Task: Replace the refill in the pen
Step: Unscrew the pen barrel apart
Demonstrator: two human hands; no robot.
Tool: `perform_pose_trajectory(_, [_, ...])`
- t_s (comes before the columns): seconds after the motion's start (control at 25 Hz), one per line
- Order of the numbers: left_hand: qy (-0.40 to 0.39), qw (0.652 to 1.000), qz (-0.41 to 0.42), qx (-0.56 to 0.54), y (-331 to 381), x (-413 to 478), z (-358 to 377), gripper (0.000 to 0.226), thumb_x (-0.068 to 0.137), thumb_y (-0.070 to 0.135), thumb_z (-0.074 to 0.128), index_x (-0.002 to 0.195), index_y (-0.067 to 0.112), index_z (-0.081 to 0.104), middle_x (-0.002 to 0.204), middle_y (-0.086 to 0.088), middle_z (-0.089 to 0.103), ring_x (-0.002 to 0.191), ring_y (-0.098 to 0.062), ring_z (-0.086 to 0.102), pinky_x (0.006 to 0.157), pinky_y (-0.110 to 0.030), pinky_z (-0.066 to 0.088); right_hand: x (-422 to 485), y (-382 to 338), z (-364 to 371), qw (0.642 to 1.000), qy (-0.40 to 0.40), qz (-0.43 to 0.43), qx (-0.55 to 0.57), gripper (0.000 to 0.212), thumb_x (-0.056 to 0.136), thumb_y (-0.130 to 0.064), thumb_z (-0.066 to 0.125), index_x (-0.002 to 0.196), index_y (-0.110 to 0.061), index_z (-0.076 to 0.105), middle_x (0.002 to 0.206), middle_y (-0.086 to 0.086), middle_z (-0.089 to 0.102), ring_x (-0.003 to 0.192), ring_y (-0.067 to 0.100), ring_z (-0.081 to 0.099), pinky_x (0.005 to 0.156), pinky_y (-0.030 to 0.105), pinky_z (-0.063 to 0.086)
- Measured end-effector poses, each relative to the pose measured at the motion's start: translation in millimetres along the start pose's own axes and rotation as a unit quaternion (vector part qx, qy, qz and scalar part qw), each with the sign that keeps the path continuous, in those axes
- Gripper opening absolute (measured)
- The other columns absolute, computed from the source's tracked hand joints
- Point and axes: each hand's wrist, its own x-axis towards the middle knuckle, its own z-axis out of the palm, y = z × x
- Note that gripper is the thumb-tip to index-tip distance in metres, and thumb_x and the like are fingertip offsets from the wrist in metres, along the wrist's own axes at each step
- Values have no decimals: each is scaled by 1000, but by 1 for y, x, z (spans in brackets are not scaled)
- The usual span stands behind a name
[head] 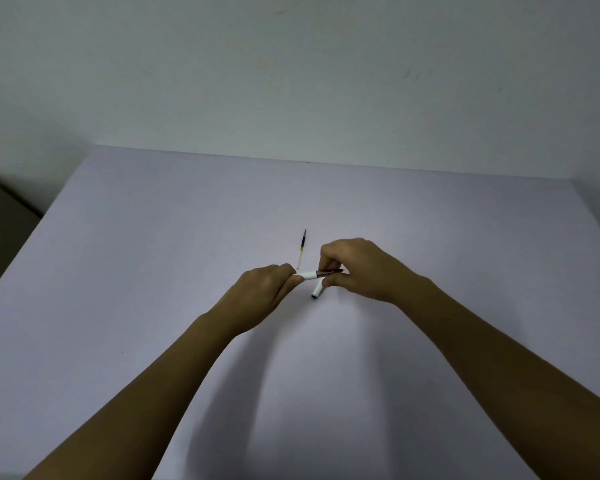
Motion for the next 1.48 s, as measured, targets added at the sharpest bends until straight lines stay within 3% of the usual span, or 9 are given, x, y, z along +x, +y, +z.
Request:
perform_pose_trajectory(0.2, [12, 1000, 14, 23, 1, 2, -6, 61, 86, 58, 16, 85, 8, 49, 68, -3, 48, 58, -24, 44, 54, -31, 32, 3, 0, -2, 998, -51, 30, -13, 26, 96, -32, 43, 99, -21, 66, 85, -5, 67, 71, 9, 53, 69, 25, 43])
perform_pose_trajectory(0.44, [14, 999, 19, 21, 3, 5, -5, 55, 86, 53, 16, 84, 8, 49, 67, 0, 45, 56, -22, 40, 54, -30, 30, 1, 6, -10, 999, -25, 21, 30, 23, 80, -36, 68, 95, -20, 63, 82, -11, 64, 78, 6, 52, 70, 26, 41])
perform_pose_trajectory(0.6, [13, 1000, 15, 19, 0, 8, -7, 55, 86, 53, 16, 84, 9, 49, 67, 1, 46, 57, -23, 43, 54, -31, 33, 3, 4, -11, 995, -77, 57, 36, 29, 95, -34, 45, 101, -16, 67, 87, -4, 69, 69, 5, 52, 67, 22, 40])
perform_pose_trajectory(0.72, [15, 1000, 25, 12, 1, 9, -8, 54, 86, 52, 17, 85, 9, 50, 67, 1, 46, 58, -22, 43, 55, -29, 32, 0, 5, -12, 996, -23, 26, 83, 9, 84, -25, 65, 89, -16, 66, 82, -6, 67, 72, 5, 56, 68, 23, 43])
perform_pose_trajectory(0.8, [23, 999, 29, 12, 1, 10, -11, 54, 87, 54, 19, 85, 9, 50, 66, 0, 46, 57, -22, 42, 53, -28, 28, 0, 4, -14, 994, 14, 17, 109, 18, 78, -29, 72, 90, -19, 62, 81, -14, 62, 77, 2, 55, 74, 24, 45])
perform_pose_trajectory(0.96, [34, 999, 35, 8, -1, 11, -18, 63, 86, 60, 11, 86, 10, 50, 66, -4, 50, 57, -25, 46, 50, -29, 31, 2, 1, -19, 993, -14, 70, 97, 30, 92, -41, 48, 90, -18, 68, 72, -13, 64, 63, -5, 56, 62, 12, 39])
perform_pose_trajectory(1.16, [44, 998, 41, 2, 1, 10, -23, 63, 87, 61, 15, 85, 9, 50, 64, -2, 47, 55, -23, 43, 49, -26, 28, 0, -2, -25, 984, 36, 41, 170, 15, 76, -31, 74, 85, -21, 67, 78, -14, 66, 73, -2, 60, 69, 14, 48])
perform_pose_trajectory(1.32, [50, 998, 41, 6, 0, 13, -26, 50, 88, 50, 20, 85, 10, 51, 65, 2, 45, 55, -19, 39, 47, -23, 27, 2, -5, -26, 989, 31, 65, 126, 23, 86, -37, 60, 89, -18, 71, 73, -10, 68, 58, -6, 56, 54, 9, 41])
perform_pose_trajectory(1.48, [63, 997, 35, -6, 2, 11, -26, 48, 88, 48, 22, 83, 10, 50, 63, 3, 42, 54, -19, 37, 50, -16, 26, 1, -5, -27, 979, 69, 37, 186, 15, 73, -26, 77, 84, -19, 69, 82, -4, 70, 76, 5, 63, 73, 21, 51])
